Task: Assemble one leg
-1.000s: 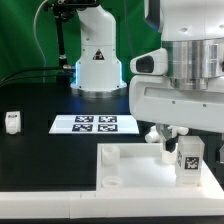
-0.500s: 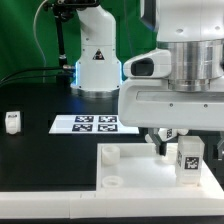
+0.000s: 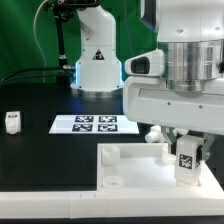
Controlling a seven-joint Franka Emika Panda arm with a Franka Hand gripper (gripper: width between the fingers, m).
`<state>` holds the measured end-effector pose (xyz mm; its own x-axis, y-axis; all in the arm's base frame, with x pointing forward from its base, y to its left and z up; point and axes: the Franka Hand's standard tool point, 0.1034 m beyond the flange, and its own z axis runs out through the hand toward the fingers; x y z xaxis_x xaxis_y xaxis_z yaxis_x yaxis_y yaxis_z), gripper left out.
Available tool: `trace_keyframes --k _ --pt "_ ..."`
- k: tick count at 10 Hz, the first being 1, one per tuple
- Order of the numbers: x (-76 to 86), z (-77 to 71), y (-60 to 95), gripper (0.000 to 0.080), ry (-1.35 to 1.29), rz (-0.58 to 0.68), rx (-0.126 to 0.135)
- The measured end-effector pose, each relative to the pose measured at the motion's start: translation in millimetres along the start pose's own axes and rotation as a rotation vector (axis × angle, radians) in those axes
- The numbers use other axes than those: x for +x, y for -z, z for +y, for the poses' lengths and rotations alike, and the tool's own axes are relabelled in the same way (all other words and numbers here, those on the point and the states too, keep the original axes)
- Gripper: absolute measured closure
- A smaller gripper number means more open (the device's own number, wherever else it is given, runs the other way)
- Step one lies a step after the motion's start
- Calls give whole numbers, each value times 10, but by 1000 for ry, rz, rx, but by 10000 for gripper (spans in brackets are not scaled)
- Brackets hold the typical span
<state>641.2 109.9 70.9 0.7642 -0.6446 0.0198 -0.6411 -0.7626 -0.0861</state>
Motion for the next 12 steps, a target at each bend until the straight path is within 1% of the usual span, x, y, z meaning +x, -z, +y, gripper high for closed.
trace_keyframes --k 2,3,4,5,6,8,9,10,11,12 --pt "-6 14 -7 515 -266 1 -8" --pt "-12 27 -14 515 -489 -11 -22" --pt "4 15 -14 515 -721 -17 -8" --pt "16 17 -20 515 -878 -22 14" --pt "12 37 -22 514 -968 -28 38" --pt "7 28 -19 514 -1018 -29 38" --pt "7 25 -23 514 -952 -25 40" --pt "-6 -11 -27 353 -811 -12 56" --pt "-51 -71 -34 227 -667 -6 68" --pt "-95 -98 -37 227 -460 -5 66"
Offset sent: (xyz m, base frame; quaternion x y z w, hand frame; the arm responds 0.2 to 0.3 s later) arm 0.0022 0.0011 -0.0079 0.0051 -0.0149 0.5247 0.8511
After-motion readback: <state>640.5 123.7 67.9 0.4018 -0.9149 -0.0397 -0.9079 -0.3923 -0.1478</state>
